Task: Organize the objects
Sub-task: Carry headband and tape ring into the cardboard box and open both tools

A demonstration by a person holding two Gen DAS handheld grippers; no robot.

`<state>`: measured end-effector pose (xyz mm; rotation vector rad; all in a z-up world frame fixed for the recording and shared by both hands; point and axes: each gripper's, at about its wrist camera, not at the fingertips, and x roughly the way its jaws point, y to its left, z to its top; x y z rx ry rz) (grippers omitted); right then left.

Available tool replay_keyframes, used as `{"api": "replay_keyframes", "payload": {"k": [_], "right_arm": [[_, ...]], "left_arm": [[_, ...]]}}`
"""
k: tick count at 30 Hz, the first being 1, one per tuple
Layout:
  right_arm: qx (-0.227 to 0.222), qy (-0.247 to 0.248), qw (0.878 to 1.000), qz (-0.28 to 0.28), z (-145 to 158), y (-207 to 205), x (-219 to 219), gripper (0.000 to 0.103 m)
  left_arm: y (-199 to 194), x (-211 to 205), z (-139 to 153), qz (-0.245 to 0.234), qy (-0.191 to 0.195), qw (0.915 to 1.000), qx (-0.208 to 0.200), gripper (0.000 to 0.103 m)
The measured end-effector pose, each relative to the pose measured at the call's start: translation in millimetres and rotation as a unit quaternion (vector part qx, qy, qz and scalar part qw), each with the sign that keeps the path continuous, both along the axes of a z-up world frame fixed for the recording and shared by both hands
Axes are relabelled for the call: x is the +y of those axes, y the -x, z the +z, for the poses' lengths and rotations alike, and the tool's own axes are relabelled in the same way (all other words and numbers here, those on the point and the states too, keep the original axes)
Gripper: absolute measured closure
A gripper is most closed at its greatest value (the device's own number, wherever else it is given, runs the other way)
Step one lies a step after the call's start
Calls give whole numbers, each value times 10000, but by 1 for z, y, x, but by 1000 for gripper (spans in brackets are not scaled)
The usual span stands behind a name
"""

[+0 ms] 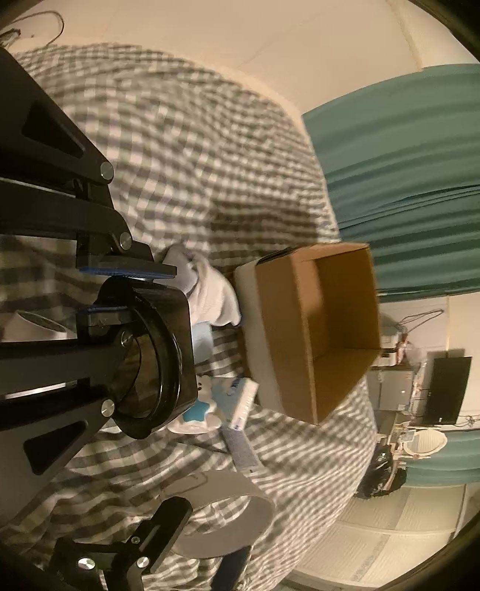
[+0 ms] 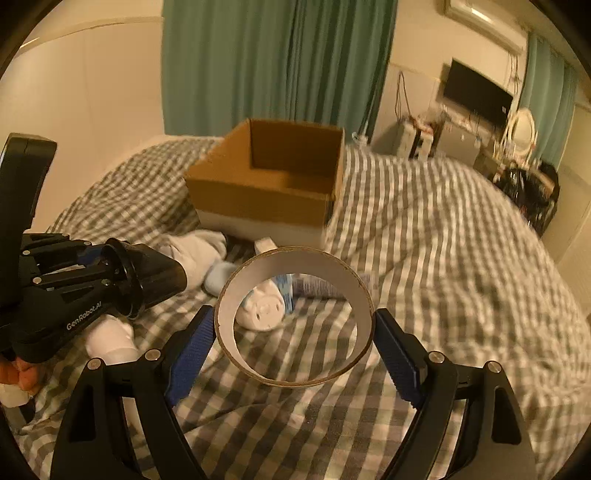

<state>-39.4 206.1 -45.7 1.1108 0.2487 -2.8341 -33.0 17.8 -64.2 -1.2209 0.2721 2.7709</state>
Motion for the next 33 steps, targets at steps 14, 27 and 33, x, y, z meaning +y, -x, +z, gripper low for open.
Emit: {"api": "replay_keyframes", "payload": {"k": [14, 27, 33], "right_arm": [[524, 268, 9967, 553, 78, -13, -10, 19], [782, 118, 9949, 620, 166, 86, -11, 19], [568, 78, 9972, 478, 158, 152, -10, 19]], "left_arm": [[8, -27, 92, -1, -452, 9978, 478, 92], [89, -24, 157, -13, 32, 9961, 876, 92], [144, -16, 143, -56, 41, 9973, 724, 92]]}}
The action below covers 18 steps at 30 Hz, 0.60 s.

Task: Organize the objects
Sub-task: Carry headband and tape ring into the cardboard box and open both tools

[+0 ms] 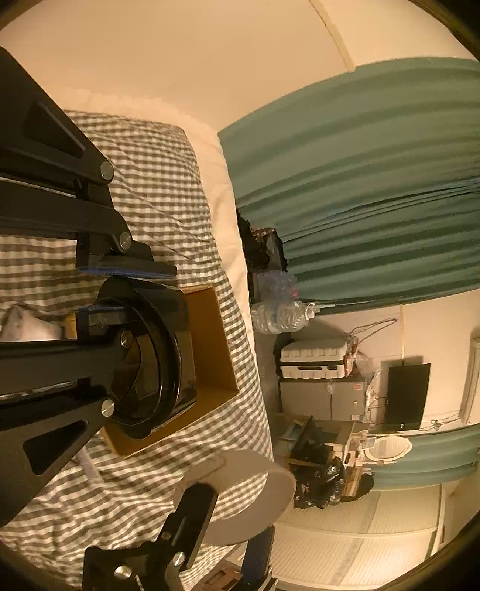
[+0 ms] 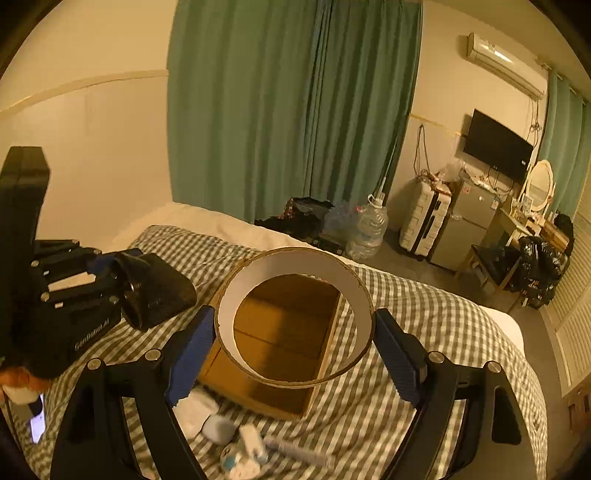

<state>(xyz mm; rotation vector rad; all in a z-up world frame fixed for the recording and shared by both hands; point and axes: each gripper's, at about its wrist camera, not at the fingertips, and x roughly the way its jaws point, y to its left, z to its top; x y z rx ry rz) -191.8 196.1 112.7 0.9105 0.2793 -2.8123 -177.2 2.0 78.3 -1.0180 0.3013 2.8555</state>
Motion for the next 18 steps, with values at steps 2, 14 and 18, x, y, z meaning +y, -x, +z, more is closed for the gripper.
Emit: {"api": "replay_keyframes", "payload": {"k": [2, 14, 18], "right_arm": [[-76, -28, 9999, -61, -9, 20, 2, 19], [-763, 359, 9961, -267, -89, 140, 13, 19], [-930, 450, 9944, -206, -113, 160, 17, 19]], "left_arm": [[18, 2, -8, -7, 22, 10000, -77, 92], [110, 18, -96, -111, -274, 9967, -755, 92], [129, 12, -113, -138, -368, 9960, -796, 92]]}}
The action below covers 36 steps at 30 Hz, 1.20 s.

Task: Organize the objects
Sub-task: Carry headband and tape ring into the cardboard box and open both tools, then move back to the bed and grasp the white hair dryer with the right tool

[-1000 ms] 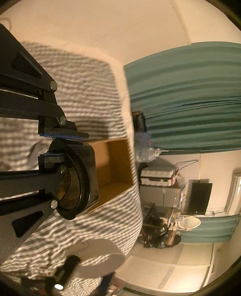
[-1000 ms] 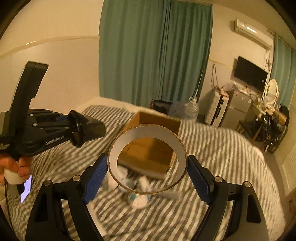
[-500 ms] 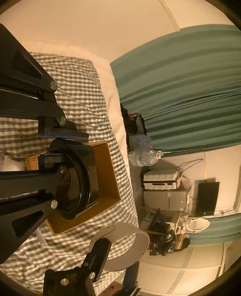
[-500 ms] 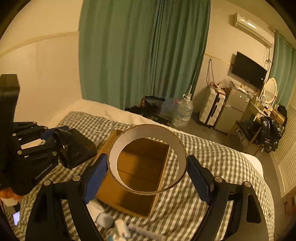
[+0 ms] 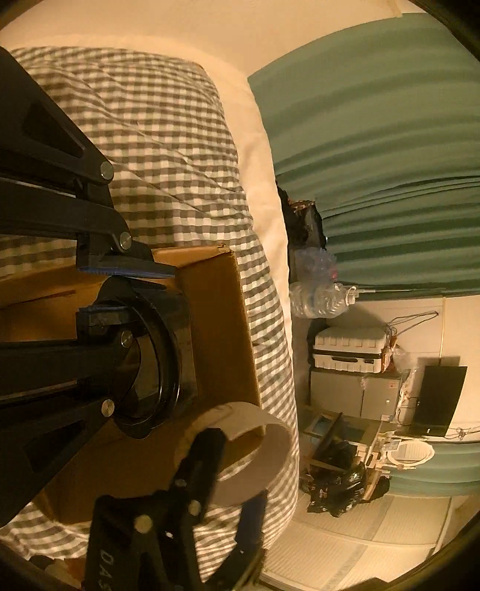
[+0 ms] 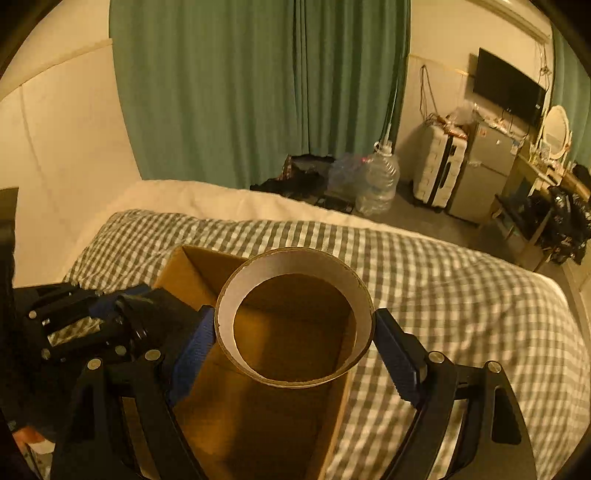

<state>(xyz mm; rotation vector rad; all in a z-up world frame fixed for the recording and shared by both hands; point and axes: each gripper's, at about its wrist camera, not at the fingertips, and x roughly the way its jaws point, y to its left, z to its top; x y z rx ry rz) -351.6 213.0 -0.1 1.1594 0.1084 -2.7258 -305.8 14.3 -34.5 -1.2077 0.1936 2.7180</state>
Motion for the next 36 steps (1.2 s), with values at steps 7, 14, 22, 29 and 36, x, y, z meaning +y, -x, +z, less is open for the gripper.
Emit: {"api": "replay_keyframes", "payload": {"k": [7, 14, 22, 29, 36], "right_arm": [[-116, -35, 9998, 126, -27, 26, 2, 19], [-98, 32, 9998, 161, -28, 27, 3, 18], [-26, 446, 9988, 176, -2, 5, 12, 16], [248, 345, 9991, -34, 51, -35, 21, 7], [690, 225, 9971, -248, 107, -80, 24, 2]], "left_arm": [[24, 9, -19, -191, 145, 9996, -126, 92], [31, 22, -28, -277, 290, 9991, -144, 91], [5, 20, 0, -273, 230, 9993, -137, 48], [-31, 12, 46, -150, 142, 9996, 169, 17], [-67, 8, 94, -41, 148, 9986, 499, 12]]}}
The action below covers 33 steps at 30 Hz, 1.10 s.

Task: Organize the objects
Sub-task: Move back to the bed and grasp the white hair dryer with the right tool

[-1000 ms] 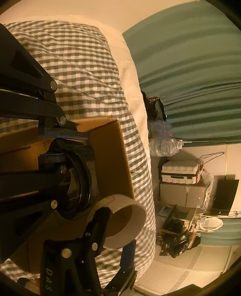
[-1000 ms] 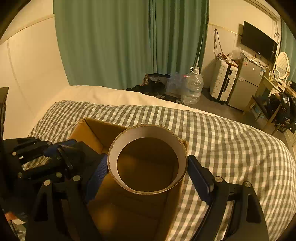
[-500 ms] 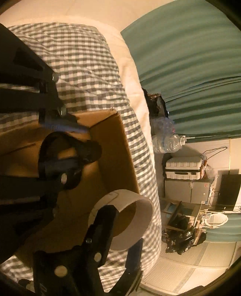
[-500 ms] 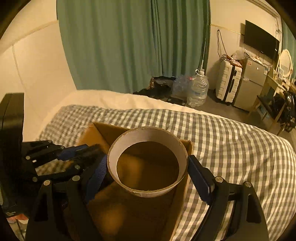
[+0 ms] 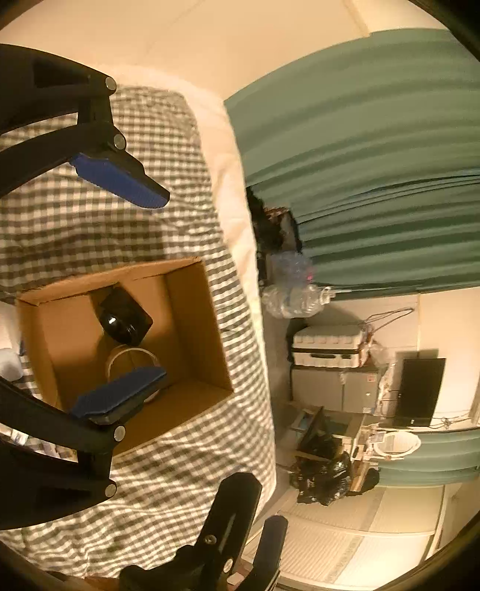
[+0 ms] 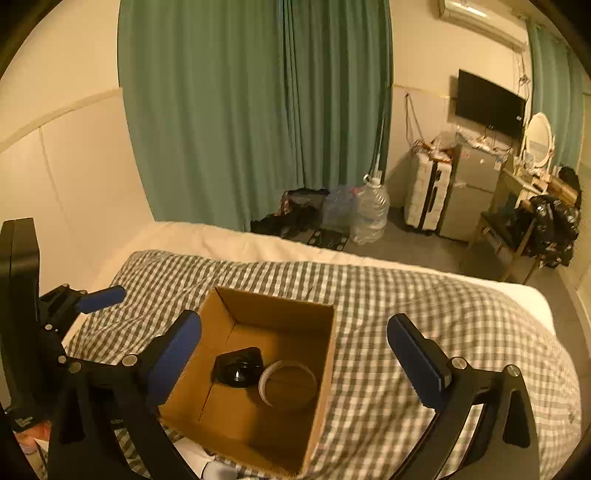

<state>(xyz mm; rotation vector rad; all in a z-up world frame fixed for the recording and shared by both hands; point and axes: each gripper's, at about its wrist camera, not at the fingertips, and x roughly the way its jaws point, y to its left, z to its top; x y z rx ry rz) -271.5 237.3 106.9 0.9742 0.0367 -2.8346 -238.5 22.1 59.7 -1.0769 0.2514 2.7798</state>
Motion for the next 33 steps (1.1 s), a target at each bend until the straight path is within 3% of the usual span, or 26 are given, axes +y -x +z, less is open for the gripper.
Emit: {"api": "replay_keyframes", "payload": {"k": [10, 18, 25, 29, 33], "right_arm": [[282, -300, 9991, -106, 53, -74, 5, 1], [434, -521, 9977, 41, 63, -145, 9, 1], [302, -484, 9977, 378, 27, -195, 3, 1], [-44, -500, 9968, 616, -17, -209, -3, 1], [-379, -373, 9947, 878, -67, -219, -18, 2]], "left_arm": [[-67, -14, 61, 152, -91, 9994, 299, 5], [-127, -29, 73, 749, 170, 9967, 249, 4], [-181, -36, 24, 550, 318, 9979, -103, 4], [-203, -46, -22, 551, 178, 9973, -443, 4], [-222, -51, -60, 849, 287, 9946, -530, 4]]}}
